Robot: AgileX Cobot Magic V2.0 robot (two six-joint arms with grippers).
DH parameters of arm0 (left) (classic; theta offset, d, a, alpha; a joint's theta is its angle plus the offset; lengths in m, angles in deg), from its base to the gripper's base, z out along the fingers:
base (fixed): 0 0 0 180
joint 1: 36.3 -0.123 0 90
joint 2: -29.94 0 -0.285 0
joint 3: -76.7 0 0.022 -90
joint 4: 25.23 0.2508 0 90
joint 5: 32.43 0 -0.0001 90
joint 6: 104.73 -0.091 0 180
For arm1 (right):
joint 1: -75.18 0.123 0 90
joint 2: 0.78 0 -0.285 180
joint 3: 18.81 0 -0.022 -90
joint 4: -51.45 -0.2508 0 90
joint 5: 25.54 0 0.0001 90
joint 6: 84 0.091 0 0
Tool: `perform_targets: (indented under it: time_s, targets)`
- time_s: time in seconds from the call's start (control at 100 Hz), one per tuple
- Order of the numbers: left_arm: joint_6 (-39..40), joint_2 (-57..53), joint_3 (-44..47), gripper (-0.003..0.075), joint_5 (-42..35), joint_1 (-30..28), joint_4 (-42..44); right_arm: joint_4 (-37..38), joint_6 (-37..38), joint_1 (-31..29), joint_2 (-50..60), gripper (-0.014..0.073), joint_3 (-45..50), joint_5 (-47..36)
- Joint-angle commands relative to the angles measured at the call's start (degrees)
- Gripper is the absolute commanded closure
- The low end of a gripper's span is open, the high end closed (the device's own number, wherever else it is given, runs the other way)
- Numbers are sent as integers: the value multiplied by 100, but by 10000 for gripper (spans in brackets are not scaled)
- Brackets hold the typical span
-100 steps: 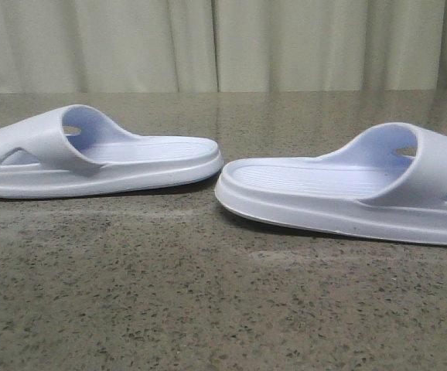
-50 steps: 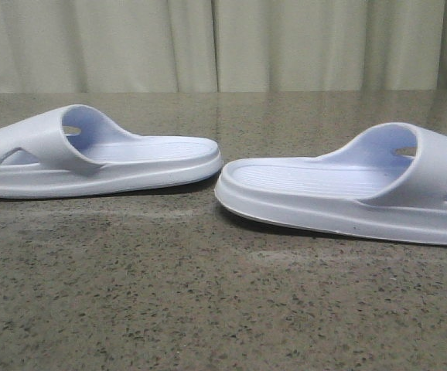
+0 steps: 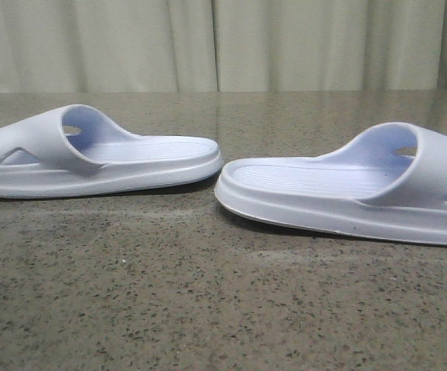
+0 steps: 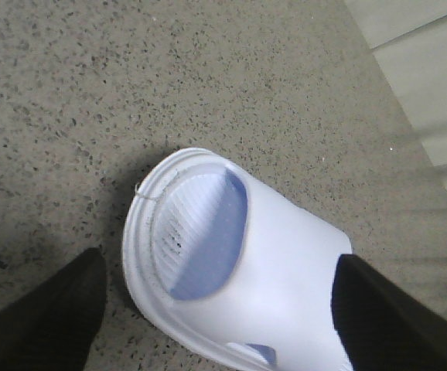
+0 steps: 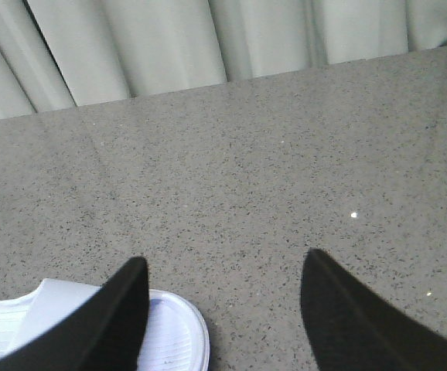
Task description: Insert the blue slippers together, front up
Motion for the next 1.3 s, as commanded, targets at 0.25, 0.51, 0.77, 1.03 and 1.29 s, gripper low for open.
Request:
perform_targets:
  time_s: [0.25, 0.51, 0.77, 1.03, 1.29]
  targets:
    - [45, 408, -196, 190, -240, 34, -749, 1, -10, -34, -98, 222, -193, -470]
    - [34, 737, -196, 190, -240, 34, -1022, -12, -10, -34, -98, 222, -193, -470]
    - [0, 912, -271, 190, -243, 34, -1174, -12, -10, -34, -98, 223, -193, -470]
    - [-13, 1271, -504, 190, -158, 46, -1216, -12, -10, -34, -98, 222, -193, -470]
    - [-163, 1482, -613, 191, -27, 46, -1426, -24, -10, -34, -98, 223, -193, -470]
